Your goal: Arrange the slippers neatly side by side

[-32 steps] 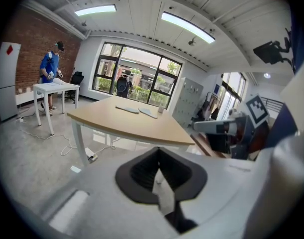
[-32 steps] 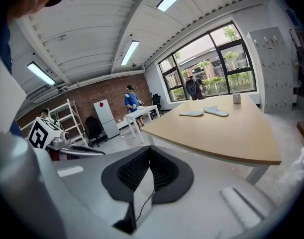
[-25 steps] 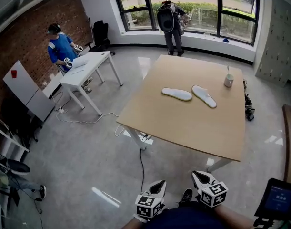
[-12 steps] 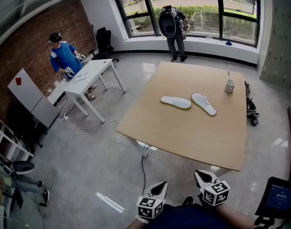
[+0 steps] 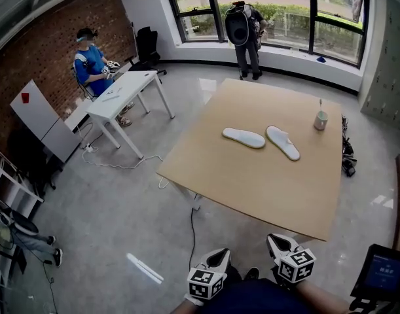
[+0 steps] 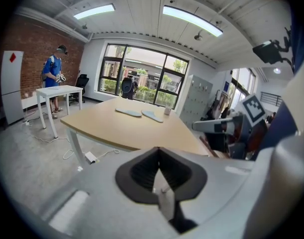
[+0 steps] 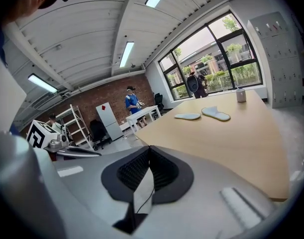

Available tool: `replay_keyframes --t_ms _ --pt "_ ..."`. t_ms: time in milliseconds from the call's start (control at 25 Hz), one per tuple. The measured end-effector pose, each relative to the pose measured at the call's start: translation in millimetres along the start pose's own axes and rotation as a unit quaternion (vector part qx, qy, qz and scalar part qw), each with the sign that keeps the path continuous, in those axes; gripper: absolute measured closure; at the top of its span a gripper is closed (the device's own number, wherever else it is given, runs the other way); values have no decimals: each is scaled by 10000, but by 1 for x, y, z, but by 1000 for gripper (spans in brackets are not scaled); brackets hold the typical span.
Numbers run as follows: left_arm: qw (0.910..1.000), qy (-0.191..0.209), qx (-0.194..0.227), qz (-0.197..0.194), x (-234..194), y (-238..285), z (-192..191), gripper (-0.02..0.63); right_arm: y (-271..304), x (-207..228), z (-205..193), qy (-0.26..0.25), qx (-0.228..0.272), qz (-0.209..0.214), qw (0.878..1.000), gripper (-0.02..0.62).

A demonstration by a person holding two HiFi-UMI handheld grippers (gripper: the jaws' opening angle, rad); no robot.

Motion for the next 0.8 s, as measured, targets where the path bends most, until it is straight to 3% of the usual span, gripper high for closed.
replay_keyframes --t_ms 360,800 --pt "9997 96 -90 -225 -23 36 26 601 26 22 19 84 86 -314 9994 584" --pt "9960 266 -181 -831 -84 103 97 601 92 43 61 214 106 -906 9956 584"
Point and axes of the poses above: the fingertips, and each gripper's own axes: y forward along the fingers, x to its right, z out of its top, the point moved 8 cm from there along -y, backward along the fingers, and after that the axes turned 3 degrees about -y, right-handed, at the moved point
